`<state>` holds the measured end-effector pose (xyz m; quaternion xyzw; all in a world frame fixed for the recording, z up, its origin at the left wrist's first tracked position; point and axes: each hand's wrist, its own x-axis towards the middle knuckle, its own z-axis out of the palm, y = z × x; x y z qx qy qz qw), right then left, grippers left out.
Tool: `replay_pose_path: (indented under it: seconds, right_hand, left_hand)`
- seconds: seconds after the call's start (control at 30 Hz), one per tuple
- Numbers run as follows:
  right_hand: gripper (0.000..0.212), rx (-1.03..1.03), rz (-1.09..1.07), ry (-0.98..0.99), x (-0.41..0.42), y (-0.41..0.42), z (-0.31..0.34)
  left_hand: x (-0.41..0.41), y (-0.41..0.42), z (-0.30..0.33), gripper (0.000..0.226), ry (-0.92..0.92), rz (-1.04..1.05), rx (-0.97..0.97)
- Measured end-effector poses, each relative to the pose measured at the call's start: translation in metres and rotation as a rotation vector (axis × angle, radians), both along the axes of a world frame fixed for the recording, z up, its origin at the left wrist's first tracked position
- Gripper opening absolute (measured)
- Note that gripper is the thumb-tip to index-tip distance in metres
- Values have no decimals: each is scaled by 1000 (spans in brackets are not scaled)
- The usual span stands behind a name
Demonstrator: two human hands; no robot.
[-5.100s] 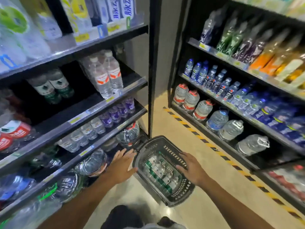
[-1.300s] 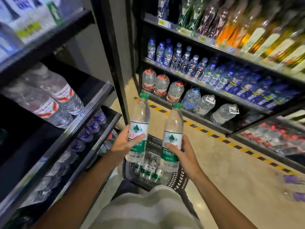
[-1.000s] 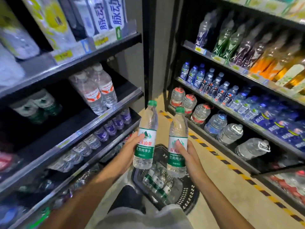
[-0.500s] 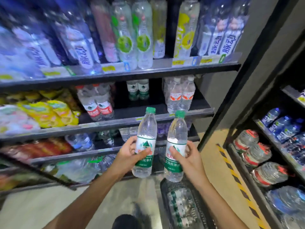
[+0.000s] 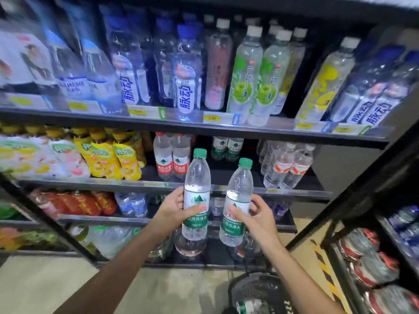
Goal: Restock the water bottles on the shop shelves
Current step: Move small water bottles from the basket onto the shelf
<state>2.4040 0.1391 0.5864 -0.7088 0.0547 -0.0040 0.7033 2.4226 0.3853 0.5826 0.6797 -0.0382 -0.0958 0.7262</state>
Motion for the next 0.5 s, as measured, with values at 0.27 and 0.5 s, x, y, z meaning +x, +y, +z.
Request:
replay_pose_path:
  seconds: [0.27,0.5]
  right_hand:
    - [42,38,5,21,24,-1,-7]
    - [41,-58,30,-36,46,-17,-13]
  left_hand:
    - [37,8,-5,61,8,-40,114]
    - [58,-3,-10,55,18,-87,101]
